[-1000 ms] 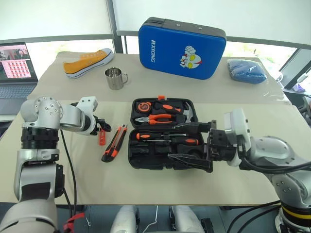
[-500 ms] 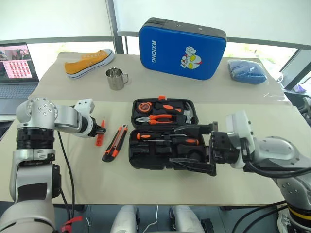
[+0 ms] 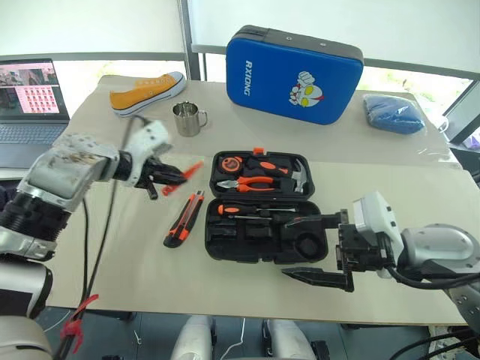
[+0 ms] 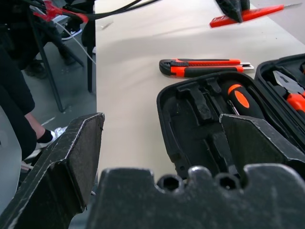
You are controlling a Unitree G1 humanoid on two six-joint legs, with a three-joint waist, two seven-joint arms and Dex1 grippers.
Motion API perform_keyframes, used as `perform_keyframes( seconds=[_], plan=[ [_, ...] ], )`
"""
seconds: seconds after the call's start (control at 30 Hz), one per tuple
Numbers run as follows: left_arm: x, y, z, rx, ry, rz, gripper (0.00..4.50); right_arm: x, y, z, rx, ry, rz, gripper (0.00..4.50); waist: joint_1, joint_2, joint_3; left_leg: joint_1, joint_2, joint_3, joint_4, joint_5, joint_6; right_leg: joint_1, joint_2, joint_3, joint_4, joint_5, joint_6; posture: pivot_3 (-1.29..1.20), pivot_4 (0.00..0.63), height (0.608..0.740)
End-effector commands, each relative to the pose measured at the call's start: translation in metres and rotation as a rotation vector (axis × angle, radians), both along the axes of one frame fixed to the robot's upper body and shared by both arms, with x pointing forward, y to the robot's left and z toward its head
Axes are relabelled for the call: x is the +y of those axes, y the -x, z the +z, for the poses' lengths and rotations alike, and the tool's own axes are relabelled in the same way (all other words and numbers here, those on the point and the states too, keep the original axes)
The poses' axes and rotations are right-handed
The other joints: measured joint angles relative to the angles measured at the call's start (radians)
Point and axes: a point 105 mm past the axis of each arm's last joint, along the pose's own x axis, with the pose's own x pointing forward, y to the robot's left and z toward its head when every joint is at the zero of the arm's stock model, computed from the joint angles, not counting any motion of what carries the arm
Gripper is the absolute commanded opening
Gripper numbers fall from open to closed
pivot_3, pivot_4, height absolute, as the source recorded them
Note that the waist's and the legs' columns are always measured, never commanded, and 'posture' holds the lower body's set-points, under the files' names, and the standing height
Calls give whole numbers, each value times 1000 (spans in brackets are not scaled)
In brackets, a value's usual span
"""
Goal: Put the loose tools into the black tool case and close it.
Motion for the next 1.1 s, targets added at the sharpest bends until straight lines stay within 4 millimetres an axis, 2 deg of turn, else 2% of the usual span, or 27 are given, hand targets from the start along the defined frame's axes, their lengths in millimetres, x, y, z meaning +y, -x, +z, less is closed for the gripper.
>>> perform_keyframes(
  seconds=[0.03,0.2,0.3,0.4,0.47,0.8,0.97,1.1],
  plan=[
    [-41,18,14,-67,-81,-269,410,2,4,8,-69,-4,-12,4500,1,0,0,0,0,0,0,0,0,0,0,0,0,0,0,0,150,739],
    [-67,35,1,-1,-144,-408,410,3,7,8,-70,-18,-38,4500,-7,0,0,0,0,-3,1,0,1,1,1,1,0,0,1,0,150,739],
    [-76,30,-11,50,-161,-357,410,2,7,10,-82,-33,-60,4500,-13,0,0,0,1,-8,1,-1,1,1,3,3,1,0,1,0,150,739],
    [-70,25,-30,75,-264,-313,410,3,7,12,-84,-50,-76,4500,-15,0,0,0,1,-9,2,-1,2,1,3,3,1,0,1,0,150,739],
    [-69,26,-40,152,-299,-276,410,4,8,11,-86,-61,-90,4500,-15,0,0,0,1,-9,2,-1,2,1,3,3,2,0,1,0,150,739],
    [-90,11,-51,214,-288,-217,410,9,9,13,-86,-90,-114,4500,-12,0,0,0,1,-10,3,-1,2,1,3,2,2,0,1,0,150,739],
    [-89,9,-59,243,-311,-211,410,9,8,13,-88,-88,-124,4500,-14,0,0,0,1,-10,3,-1,2,1,3,3,2,0,1,0,150,739],
    [-86,16,-62,274,-332,-242,410,9,7,14,-93,-87,-134,4500,-16,0,0,0,1,-10,3,-1,2,1,3,3,2,0,1,0,150,739]
  ],
)
